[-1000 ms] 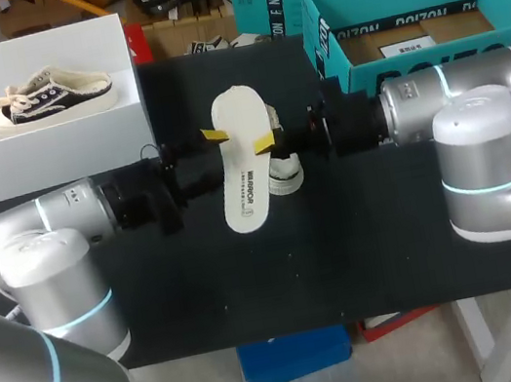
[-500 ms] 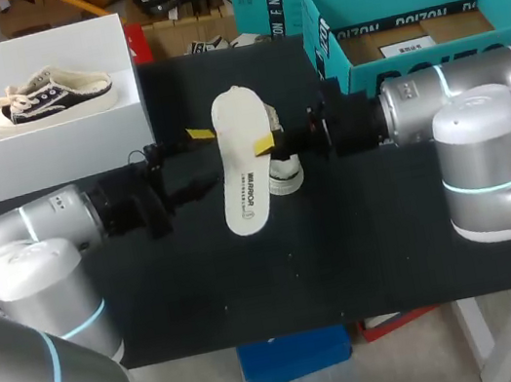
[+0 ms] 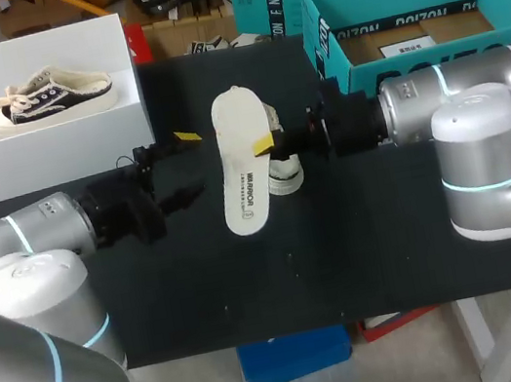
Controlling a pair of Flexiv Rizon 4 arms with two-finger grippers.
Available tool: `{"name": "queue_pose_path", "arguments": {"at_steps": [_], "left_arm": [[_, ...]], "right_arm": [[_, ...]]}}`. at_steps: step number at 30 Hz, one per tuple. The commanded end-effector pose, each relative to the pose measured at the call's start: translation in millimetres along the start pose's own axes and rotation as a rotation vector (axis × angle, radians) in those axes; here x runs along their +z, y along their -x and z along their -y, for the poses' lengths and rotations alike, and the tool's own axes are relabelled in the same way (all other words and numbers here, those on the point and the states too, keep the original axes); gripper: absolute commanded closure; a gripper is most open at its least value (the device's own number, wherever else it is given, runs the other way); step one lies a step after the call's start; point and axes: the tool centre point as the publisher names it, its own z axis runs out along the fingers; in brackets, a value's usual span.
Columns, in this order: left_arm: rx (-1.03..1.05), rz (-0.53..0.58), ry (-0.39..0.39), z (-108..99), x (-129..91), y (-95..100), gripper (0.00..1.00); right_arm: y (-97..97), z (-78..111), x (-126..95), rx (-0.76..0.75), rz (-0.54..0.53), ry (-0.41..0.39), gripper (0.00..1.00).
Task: Take the shoe out of the shoebox, open the shoe tongue, remove and reinsert the insole, then place the shoe into the shoebox
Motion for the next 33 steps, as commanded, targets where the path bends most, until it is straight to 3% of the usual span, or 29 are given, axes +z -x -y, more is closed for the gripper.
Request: {"name": "queue_pose_path", "arguments": {"at_steps": [1, 5, 13, 21, 33], "left_arm": [[-0.023, 0.048, -0.028, 2.0, -18.3, -2.8, 0.0], [-0.086, 0.1, -0.056, -5.0, -20.4, -9.1, 0.0], [-0.059, 0.211, -0.016, -0.8, -17.6, -17.1, 0.0], [-0.015, 0.215, -0.008, 5.2, -7.5, -24.7, 0.0], [-0.001, 0.289, 0.06, 15.2, 11.4, -11.3, 0.0]], "right_arm": [[0.0, 0.0, 1.5, 0.0, 0.001, 0.001, 1.0], [0.0, 0.0, 1.5, 0.0, 0.001, 0.001, 1.0], [0.0, 0.0, 1.5, 0.0, 0.001, 0.001, 1.0], [0.0, 0.0, 1.5, 0.0, 0.001, 0.001, 1.0], [0.0, 0.0, 1.5, 0.0, 0.001, 0.001, 1.0]]}}
